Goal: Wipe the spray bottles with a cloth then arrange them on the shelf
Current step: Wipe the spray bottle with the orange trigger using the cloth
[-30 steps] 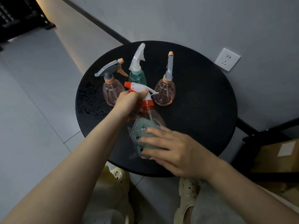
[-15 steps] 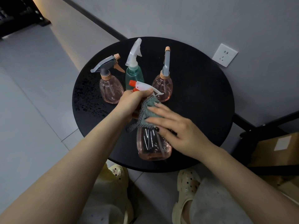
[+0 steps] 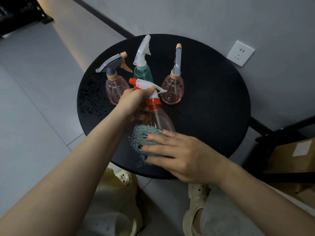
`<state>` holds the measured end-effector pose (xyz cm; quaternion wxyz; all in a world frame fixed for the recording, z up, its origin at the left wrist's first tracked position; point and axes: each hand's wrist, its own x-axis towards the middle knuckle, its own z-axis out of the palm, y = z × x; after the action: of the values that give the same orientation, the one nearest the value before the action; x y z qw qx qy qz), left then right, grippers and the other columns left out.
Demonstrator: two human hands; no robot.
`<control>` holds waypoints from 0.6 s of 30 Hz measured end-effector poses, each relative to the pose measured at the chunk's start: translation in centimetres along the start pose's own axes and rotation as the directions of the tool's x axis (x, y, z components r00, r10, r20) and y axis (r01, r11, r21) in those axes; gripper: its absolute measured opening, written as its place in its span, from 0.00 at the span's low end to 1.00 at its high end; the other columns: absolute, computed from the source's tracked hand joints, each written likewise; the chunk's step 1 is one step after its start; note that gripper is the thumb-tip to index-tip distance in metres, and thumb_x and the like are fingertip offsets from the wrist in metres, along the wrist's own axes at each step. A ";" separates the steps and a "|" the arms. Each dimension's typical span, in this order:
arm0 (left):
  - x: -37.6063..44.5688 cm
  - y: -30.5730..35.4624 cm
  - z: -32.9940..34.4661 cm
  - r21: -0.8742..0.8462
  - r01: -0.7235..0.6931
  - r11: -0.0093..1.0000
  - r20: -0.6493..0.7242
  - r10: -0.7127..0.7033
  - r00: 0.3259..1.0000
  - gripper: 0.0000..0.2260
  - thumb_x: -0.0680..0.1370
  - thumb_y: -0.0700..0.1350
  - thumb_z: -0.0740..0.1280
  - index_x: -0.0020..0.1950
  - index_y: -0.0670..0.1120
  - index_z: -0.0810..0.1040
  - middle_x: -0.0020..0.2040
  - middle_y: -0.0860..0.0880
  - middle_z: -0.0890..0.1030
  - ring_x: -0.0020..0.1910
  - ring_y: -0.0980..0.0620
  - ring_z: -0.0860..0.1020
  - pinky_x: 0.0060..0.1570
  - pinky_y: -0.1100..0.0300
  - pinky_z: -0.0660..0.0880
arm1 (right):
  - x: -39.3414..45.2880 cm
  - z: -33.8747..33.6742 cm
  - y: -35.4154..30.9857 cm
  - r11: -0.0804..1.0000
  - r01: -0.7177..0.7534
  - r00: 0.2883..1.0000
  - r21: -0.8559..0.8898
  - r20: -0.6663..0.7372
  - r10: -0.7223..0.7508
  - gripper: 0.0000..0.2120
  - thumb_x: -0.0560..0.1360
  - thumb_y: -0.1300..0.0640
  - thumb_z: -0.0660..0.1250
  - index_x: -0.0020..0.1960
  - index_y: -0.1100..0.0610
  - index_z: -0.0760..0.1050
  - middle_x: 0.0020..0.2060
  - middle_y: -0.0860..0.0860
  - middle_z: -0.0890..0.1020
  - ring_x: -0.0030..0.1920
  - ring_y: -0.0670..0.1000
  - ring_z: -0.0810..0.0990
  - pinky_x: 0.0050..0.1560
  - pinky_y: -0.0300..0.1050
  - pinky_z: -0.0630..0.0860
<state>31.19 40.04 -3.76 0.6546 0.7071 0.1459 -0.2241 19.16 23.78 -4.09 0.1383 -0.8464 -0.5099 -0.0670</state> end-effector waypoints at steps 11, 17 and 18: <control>-0.4 0.0 1.1 -0.095 -0.036 0.995 0.045 0.040 0.998 0.07 0.74 0.46 0.71 0.42 0.42 0.79 0.37 0.45 0.82 0.39 0.45 0.81 0.51 0.49 0.77 | 0.5 -0.2 1.7 0.833 -0.382 0.882 0.400 -0.114 0.458 0.15 0.79 0.58 0.59 0.63 0.56 0.76 0.68 0.51 0.71 0.74 0.50 0.62 0.72 0.48 0.63; -0.4 0.4 0.9 -0.115 -0.046 0.992 0.014 0.048 0.999 0.09 0.74 0.47 0.70 0.47 0.41 0.79 0.39 0.44 0.83 0.40 0.45 0.81 0.46 0.52 0.78 | 0.5 -0.2 1.2 0.792 -0.407 0.845 0.455 -0.142 0.516 0.16 0.78 0.59 0.60 0.65 0.56 0.75 0.70 0.49 0.69 0.75 0.48 0.59 0.73 0.43 0.60; -0.4 0.5 0.7 -0.106 -0.046 0.993 0.003 0.047 0.999 0.10 0.74 0.47 0.70 0.48 0.41 0.79 0.40 0.44 0.82 0.40 0.45 0.81 0.45 0.53 0.77 | 0.3 -0.2 1.1 0.842 -0.377 0.874 0.386 -0.153 0.462 0.15 0.79 0.59 0.60 0.64 0.57 0.75 0.69 0.51 0.70 0.74 0.50 0.60 0.72 0.46 0.62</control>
<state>31.03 39.29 -3.20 0.6966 0.6740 0.1392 -0.2028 20.28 23.53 -4.03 0.3560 -0.8859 -0.2939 -0.0462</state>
